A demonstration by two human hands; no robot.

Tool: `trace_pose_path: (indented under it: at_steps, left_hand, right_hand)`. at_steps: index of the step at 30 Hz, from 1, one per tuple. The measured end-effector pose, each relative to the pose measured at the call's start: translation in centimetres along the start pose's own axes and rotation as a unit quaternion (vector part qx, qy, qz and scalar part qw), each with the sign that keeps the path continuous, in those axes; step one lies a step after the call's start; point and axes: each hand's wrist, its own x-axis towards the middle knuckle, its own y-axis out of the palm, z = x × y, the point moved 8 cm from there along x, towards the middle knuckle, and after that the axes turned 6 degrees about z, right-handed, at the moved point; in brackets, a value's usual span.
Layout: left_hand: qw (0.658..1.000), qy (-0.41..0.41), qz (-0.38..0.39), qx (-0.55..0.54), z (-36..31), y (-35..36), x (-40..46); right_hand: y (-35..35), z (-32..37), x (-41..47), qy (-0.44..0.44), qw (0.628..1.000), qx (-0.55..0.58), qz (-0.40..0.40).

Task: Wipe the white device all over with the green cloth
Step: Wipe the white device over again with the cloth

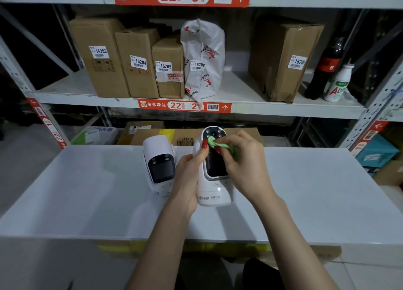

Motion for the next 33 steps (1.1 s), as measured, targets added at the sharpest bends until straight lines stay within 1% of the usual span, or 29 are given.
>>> trace_pose_path:
  at_steps: [3,6,8,11,13,15,17,19,21,23,27,29,31,33]
  left_hand:
    - [1.0,-0.013,0.006,-0.007,0.0,0.2,0.0]
    - [1.0,-0.009,0.024,-0.009,-0.3,0.5,-0.2]
    - [0.999,-0.005,0.036,-0.015,-0.5,0.7,-0.4]
    - [0.998,-0.01,0.047,-0.041,-0.6,0.9,-0.8]
    - [0.997,-0.015,0.051,-0.057,-0.8,1.0,-1.1]
    - [0.996,-0.017,0.054,-0.065,-0.9,1.1,-1.3]
    - [0.996,-0.015,0.06,-0.069,-1.0,1.2,-1.3]
    - [0.995,-0.015,0.069,-0.064,-1.2,1.5,-1.5]
    - [0.996,-0.013,0.072,-0.06,-1.2,1.6,-1.5]
    - [0.996,-0.011,0.069,-0.06,-1.2,1.5,-1.6]
    - [0.997,-0.013,0.045,-0.061,-1.2,1.0,-1.6]
    - [0.998,-0.012,0.038,-0.052,-1.2,0.8,-1.5]
    - [0.998,-0.014,0.035,-0.049,-1.2,0.8,-1.5]
    - [0.998,-0.014,0.033,-0.056,-1.3,0.8,-1.5]
  right_hand:
    - [-0.8,-0.9,-0.1,0.033,0.998,-0.034,-0.049]
    - [-1.1,-1.1,-0.1,0.039,0.997,-0.034,-0.06]
    - [-0.7,-0.6,-0.1,0.026,0.999,-0.017,-0.041]
    - [0.5,0.3,-0.2,0.005,1.0,0.005,0.021]
    - [1.1,0.2,-0.2,0.014,0.998,0.017,0.062]
    - [1.2,-0.2,-0.1,0.034,0.996,0.034,0.081]
    - [0.6,-0.5,0.0,0.047,0.997,0.03,0.053]
    - [-0.2,-0.7,0.1,0.05,0.999,0.008,-0.004]
    - [-0.6,-0.7,0.1,0.046,0.999,-0.002,-0.025]
    - [-0.4,-0.5,0.1,0.041,0.999,0.005,0.004]
    - [1.1,-0.1,-0.3,0.049,0.987,0.04,0.146]
    - [1.7,0.1,-0.6,0.048,0.98,0.048,0.188]
    - [1.5,-0.1,-0.5,0.047,0.984,0.048,0.165]
    - [0.6,-0.4,-0.2,0.048,0.994,0.028,0.095]
